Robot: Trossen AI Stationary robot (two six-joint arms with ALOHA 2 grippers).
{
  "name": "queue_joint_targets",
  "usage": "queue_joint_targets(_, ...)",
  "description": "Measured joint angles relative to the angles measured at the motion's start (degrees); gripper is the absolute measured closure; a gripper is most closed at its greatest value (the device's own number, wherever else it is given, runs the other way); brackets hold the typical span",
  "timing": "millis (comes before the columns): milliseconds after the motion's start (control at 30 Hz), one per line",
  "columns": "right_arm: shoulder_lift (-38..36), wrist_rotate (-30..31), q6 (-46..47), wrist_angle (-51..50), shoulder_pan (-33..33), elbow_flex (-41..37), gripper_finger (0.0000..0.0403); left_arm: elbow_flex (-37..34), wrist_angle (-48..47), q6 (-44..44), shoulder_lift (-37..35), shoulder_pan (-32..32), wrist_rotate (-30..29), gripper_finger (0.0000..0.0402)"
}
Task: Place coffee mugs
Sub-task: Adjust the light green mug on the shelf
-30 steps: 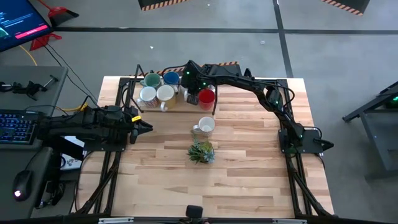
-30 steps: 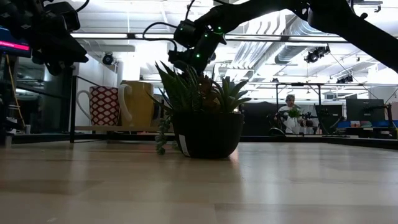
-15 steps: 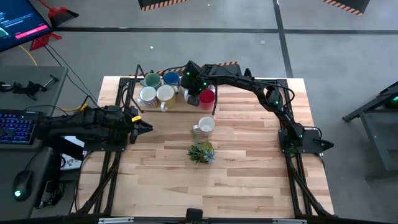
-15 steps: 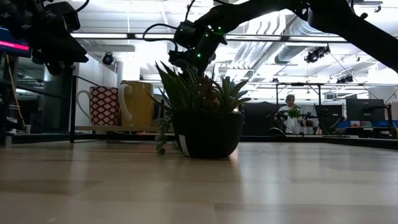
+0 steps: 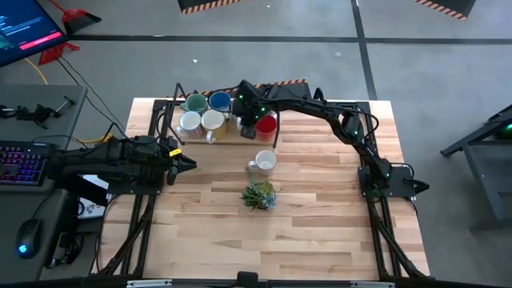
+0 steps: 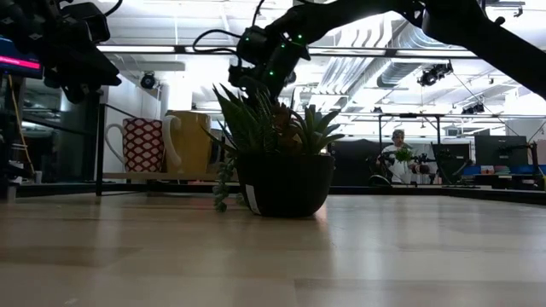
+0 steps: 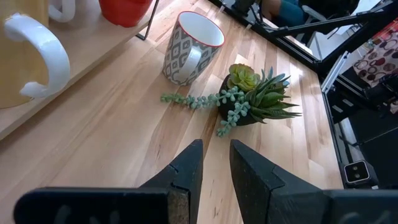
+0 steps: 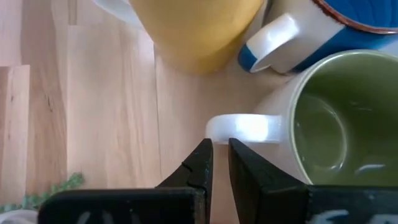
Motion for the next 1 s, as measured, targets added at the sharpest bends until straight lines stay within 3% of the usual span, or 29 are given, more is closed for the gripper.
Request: queue_joint_targets(1000,0.2,1.5,0.0,3.4,-0.7,0.0,0.0373,0.0,0.0,-0.1,0.0,0.0,0.0,0.0330)
